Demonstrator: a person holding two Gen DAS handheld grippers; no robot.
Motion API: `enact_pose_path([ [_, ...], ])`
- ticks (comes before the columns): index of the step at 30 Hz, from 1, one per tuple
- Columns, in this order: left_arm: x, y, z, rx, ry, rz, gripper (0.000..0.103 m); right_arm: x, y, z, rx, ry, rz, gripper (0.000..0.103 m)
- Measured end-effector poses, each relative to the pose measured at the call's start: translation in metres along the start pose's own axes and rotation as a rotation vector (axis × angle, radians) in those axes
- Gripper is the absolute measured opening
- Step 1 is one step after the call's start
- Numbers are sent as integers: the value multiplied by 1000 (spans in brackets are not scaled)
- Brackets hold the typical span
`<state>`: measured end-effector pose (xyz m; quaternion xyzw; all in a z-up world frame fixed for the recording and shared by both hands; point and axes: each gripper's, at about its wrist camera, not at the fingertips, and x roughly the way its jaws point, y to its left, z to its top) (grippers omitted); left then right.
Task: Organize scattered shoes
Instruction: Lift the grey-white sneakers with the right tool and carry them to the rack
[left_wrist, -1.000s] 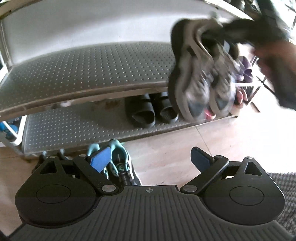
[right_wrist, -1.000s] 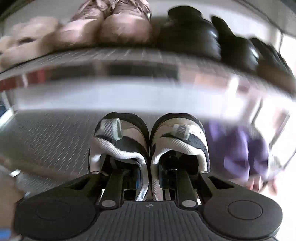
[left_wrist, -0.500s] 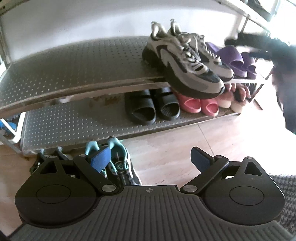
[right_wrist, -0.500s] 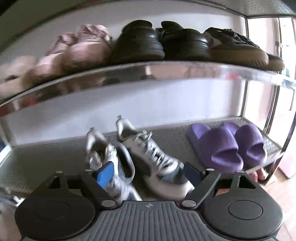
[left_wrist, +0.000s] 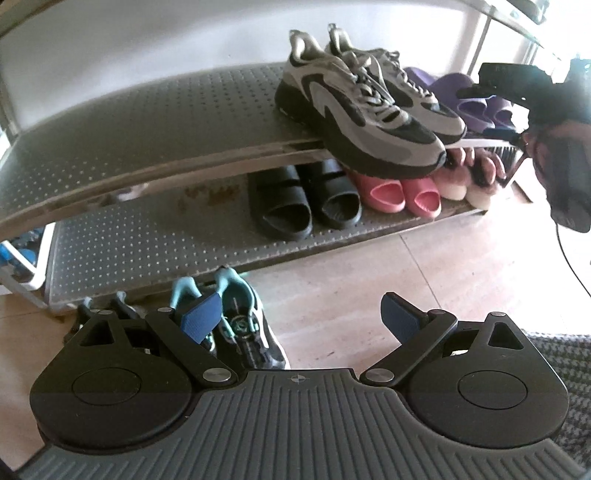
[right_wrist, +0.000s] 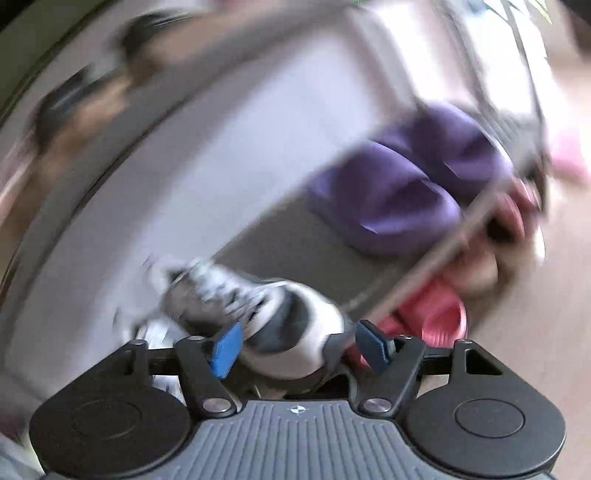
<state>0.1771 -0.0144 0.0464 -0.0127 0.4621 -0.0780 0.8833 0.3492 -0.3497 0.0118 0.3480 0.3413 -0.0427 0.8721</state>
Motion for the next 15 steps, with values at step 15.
enact_pose_path([
  [15, 3, 6, -1, -7, 14, 0, 96, 24, -1, -20, 182, 101, 0, 41],
])
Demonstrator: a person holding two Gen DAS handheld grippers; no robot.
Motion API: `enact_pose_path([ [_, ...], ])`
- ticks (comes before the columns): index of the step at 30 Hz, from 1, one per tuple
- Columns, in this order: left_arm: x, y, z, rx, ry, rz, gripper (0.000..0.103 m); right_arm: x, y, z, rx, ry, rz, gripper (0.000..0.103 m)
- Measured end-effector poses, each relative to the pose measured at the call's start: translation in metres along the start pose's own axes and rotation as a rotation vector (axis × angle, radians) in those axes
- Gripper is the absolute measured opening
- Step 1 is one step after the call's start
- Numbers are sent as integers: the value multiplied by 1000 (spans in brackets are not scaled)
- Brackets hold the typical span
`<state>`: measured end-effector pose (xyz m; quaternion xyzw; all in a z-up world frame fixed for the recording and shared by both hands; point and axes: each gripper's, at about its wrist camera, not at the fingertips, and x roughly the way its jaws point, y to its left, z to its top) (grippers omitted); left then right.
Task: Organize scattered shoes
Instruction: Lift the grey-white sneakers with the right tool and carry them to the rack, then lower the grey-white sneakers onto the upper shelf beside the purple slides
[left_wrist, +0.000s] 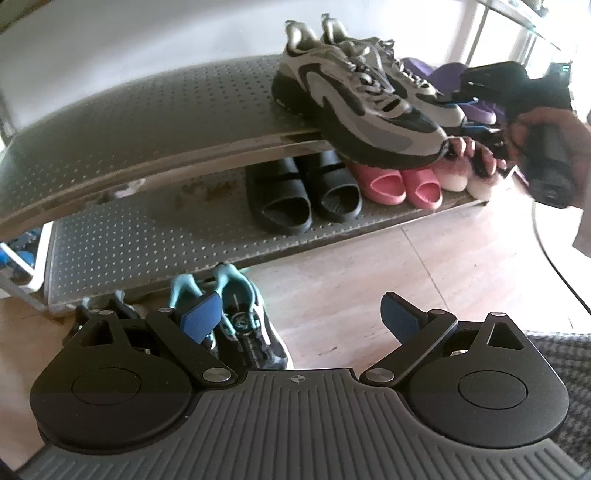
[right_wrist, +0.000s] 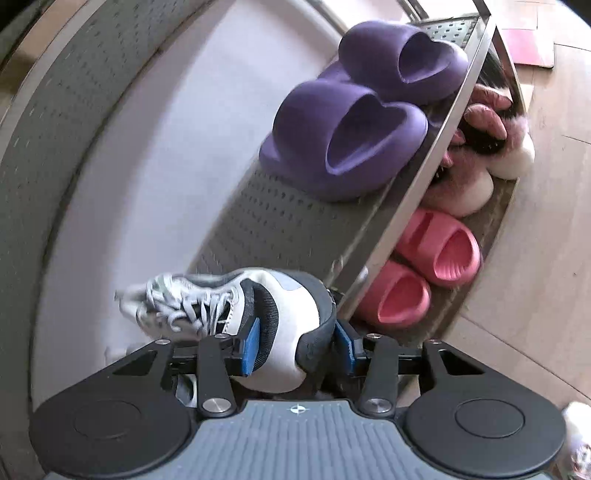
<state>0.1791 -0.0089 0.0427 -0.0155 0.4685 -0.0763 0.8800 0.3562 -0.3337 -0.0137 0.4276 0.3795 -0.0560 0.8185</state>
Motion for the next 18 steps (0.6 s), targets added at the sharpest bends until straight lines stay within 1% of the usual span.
enact_pose_path([
  [2, -3, 2, 1, -16, -6, -7, 96, -12, 3, -11, 9, 24, -11, 41],
  [7, -13, -2, -1, 12, -31, -13, 96, -28, 0, -25, 32, 100, -2, 51],
  [8, -15, -2, -2, 18, -36, -8, 96, -34, 1, -27, 20, 110, -14, 55],
  [10, -18, -2, -2, 21, -46, -3, 96, -54, 12, -33, -66, 118, -76, 72],
  [11, -19, -1, -2, 18, -49, -2, 96, -60, 17, -35, -117, 126, -93, 75],
  [12, -20, 1, -2, 13, -53, -2, 96, -64, 21, -39, -163, 139, -90, 77],
  [14, -21, 2, -1, 6, -55, -1, 96, -66, 27, -47, -231, 180, -48, 78],
  [15, -21, 3, -1, 2, -56, 0, 96, -63, 31, -54, -269, 223, -7, 78],
  [16, -21, 3, 0, 0, -56, 0, 96, -60, 34, -59, -286, 253, 21, 78],
  [18, -21, 3, 1, 1, -58, 2, 96, -50, 39, -69, -282, 283, 57, 78],
])
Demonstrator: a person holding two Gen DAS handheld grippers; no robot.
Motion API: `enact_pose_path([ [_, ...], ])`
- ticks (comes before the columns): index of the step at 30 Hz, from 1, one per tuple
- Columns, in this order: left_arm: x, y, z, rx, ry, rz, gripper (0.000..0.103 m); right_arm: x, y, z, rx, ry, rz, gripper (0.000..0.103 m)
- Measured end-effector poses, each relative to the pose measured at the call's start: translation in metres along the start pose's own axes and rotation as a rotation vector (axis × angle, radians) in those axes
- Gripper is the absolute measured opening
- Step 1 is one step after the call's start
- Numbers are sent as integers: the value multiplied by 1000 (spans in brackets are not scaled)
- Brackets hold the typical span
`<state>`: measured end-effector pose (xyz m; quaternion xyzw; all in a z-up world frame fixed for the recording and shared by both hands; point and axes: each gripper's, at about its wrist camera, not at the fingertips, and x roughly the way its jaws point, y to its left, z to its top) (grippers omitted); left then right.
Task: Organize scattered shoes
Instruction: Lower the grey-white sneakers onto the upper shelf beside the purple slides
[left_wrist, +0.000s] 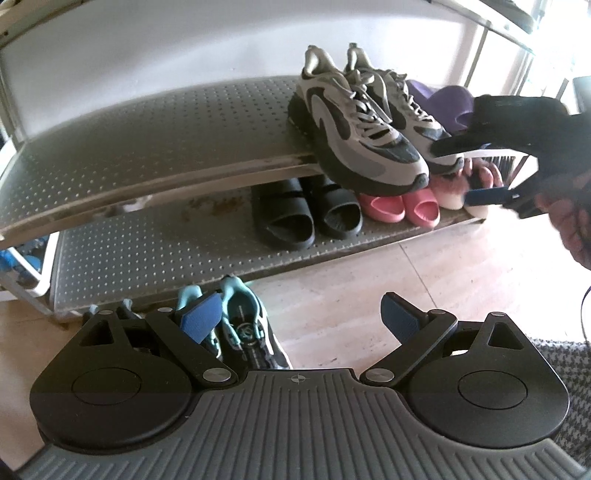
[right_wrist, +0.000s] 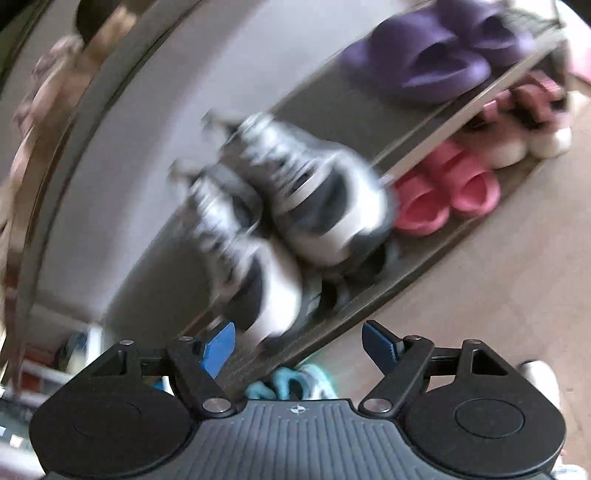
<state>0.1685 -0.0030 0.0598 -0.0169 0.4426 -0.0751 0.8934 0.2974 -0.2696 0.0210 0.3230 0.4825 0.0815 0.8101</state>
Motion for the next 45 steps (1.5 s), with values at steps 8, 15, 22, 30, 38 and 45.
enact_pose_path([
  [8, 7, -4, 3, -3, 11, -5, 96, 47, -6, -2, 193, 24, 95, 54],
  [15, 13, -8, 3, -2, 25, -11, 96, 59, -9, -11, 419, -138, 119, 46],
  [22, 21, -2, -1, -6, 54, -1, 96, 63, -14, 5, 455, -46, 138, 77],
  [30, 16, -5, 0, -27, 29, -1, 96, 9, -19, 22, 174, -138, -73, 81],
  [38, 22, -31, 1, 51, 29, -16, 96, -3, 6, 38, -334, -354, -227, 82],
  [45, 36, -26, 1, 17, 67, -14, 96, 30, 52, 36, -653, -403, -150, 83],
])
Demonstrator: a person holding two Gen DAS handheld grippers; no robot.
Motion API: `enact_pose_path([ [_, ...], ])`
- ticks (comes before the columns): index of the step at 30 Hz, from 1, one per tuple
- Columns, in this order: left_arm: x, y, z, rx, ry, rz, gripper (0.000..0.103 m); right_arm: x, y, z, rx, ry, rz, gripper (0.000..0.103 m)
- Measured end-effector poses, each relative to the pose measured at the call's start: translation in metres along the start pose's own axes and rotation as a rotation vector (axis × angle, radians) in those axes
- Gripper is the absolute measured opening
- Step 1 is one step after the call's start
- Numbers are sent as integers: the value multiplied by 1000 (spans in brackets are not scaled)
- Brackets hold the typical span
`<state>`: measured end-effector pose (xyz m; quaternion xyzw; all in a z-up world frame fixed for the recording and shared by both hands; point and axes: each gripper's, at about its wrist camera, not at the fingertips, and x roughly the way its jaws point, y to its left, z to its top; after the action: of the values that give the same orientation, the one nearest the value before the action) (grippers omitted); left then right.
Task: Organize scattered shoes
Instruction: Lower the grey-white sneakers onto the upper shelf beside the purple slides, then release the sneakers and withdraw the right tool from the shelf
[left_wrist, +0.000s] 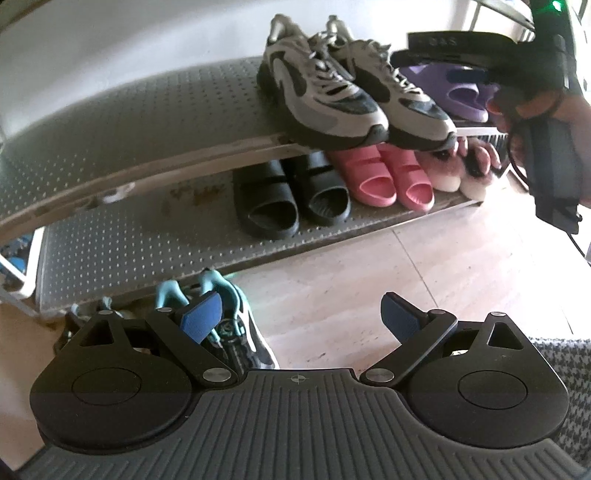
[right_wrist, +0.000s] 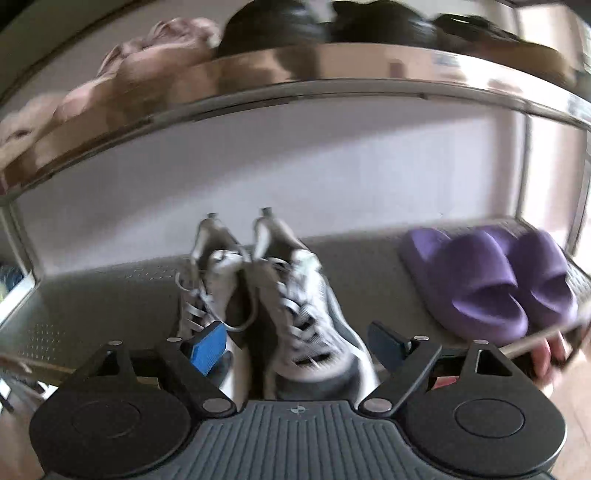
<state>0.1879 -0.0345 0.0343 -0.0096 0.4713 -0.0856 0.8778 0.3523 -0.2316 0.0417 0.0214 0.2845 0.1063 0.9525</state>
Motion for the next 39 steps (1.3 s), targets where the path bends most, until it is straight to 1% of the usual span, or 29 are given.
enact_pose_path([
  [2, 2, 1, 0, -2, 5, -4, 96, 11, 3, 3, -2, 9, 14, 82],
  [5, 5, 4, -1, 2, 13, -4, 96, 33, 1, 7, 40, 70, 89, 79],
  [6, 6, 5, -1, 1, 16, -4, 96, 37, 1, 8, 53, 84, 106, 84],
  [8, 6, 8, -1, -7, 18, -1, 96, 43, 0, 9, 69, 77, 111, 84],
  [10, 7, 12, -1, -19, 21, 0, 96, 51, 2, 13, 87, 43, 108, 84],
  [12, 6, 14, -1, -27, 23, -2, 96, 55, 0, 15, 142, 23, 101, 84],
  [14, 6, 14, -3, -24, 25, -1, 96, 57, -1, 16, 167, 15, 101, 86],
  [17, 5, 16, -5, -22, 29, 1, 96, 58, 10, 18, 96, 49, 81, 86],
  [19, 4, 17, -5, -28, 31, 3, 96, 49, 22, 18, -37, 136, 74, 85],
  [20, 4, 17, -5, -31, 30, 4, 96, 47, 25, 17, -78, 182, 77, 85],
  [21, 3, 17, -5, -38, 29, 5, 96, 41, 24, 14, -112, 200, 70, 84],
  [23, 3, 17, -5, -45, 28, 2, 96, 40, 32, 12, -154, 201, 47, 84],
  [28, 5, 14, -5, -31, 35, -1, 96, 54, 26, 11, -20, 167, 22, 85],
  [32, 10, 16, -6, -36, 50, 9, 96, 62, 46, 1, -152, 138, -58, 85],
  [33, 11, 17, -6, -42, 53, 10, 96, 63, 51, -1, -173, 129, -77, 83],
  [34, 12, 18, -6, -47, 56, 10, 96, 64, 54, -1, -186, 121, -94, 76],
  [35, 14, 18, -6, -50, 61, 10, 96, 63, 57, -1, -199, 113, -108, 71],
  [36, 15, 17, -6, -51, 65, 9, 96, 62, 60, 0, -216, 102, -122, 62],
  [37, 17, 16, -7, -50, 69, 8, 96, 61, 63, 0, -239, 89, -137, 59],
  [39, 20, 13, -8, -41, 76, 8, 96, 62, 62, -1, -257, 64, -166, 56],
])
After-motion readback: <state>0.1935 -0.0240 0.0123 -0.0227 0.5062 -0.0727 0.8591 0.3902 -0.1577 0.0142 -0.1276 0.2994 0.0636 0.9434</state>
